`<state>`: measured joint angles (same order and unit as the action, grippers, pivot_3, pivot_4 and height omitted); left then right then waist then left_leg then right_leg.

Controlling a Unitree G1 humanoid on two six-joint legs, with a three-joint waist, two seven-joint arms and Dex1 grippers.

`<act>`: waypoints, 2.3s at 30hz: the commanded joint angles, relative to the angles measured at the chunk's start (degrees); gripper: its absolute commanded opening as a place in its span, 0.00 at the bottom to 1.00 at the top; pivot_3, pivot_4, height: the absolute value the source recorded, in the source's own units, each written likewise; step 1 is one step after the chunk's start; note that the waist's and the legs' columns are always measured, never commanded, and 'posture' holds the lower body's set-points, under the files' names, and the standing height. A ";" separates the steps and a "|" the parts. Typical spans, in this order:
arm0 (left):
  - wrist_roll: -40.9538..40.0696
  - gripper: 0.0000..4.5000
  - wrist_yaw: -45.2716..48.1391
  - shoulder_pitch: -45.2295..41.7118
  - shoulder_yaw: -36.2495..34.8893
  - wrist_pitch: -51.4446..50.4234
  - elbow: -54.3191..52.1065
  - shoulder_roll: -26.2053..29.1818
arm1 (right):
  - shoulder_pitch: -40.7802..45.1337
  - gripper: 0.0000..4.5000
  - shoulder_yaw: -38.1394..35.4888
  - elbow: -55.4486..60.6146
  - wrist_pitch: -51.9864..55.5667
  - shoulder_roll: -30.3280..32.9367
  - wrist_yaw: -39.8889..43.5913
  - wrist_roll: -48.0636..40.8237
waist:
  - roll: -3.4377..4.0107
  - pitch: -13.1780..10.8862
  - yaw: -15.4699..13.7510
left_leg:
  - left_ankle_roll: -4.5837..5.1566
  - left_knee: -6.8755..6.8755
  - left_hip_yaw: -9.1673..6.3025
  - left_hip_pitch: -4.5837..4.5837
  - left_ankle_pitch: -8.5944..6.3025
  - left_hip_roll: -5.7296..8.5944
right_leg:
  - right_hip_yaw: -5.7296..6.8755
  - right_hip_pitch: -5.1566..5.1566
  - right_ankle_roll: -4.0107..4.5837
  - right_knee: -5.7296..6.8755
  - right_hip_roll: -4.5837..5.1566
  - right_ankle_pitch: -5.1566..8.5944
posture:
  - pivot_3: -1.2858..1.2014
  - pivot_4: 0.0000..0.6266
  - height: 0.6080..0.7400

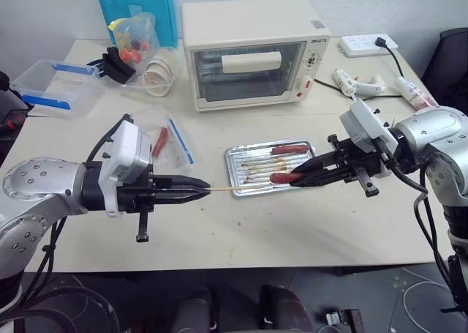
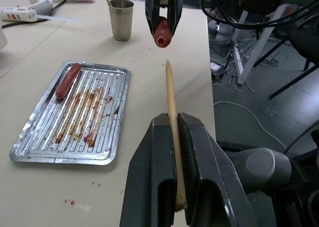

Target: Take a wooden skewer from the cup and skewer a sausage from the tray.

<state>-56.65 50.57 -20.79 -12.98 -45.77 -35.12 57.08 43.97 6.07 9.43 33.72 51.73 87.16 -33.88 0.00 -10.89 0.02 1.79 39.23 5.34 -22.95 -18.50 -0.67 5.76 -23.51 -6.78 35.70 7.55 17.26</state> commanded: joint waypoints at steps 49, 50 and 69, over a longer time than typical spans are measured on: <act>4.51 0.00 2.10 -7.37 3.85 1.98 2.29 -2.18 | 0.00 0.07 0.01 4.98 1.55 -3.92 -3.15 -0.81 | -0.01 0.00 -0.06 | 0.00 0.07 0.00 0.00 0.00 0.02 | 0.01 0.00 0.00 0.08 -0.01 0.00 | 0.52 0.24 1.00; 4.78 0.00 2.10 -7.71 4.23 1.97 2.40 -2.48 | 0.05 0.07 0.16 5.45 1.52 -4.21 -3.15 -0.95 | -0.01 0.00 -0.04 | 0.00 0.08 0.00 0.00 0.00 0.02 | 0.01 0.00 0.00 0.08 -0.02 0.00 | 0.52 0.24 1.00; 5.69 0.00 -0.49 -1.82 -0.54 0.54 -0.19 -3.55 | 1.61 0.50 0.18 4.90 0.09 -4.06 -4.97 2.49 | -0.01 0.00 0.03 | 0.00 0.13 -0.02 -0.01 0.00 -0.01 | 0.01 -0.01 0.00 0.14 -0.03 0.00 | 0.52 0.24 1.00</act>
<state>-49.35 51.66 -23.65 -9.49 -44.95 -32.50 52.68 44.25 8.38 13.82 34.90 46.75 82.75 -31.44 -0.01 -10.89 0.06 1.79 39.36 5.32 -22.96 -18.49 -0.69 5.77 -23.52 -6.79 35.84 7.53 17.26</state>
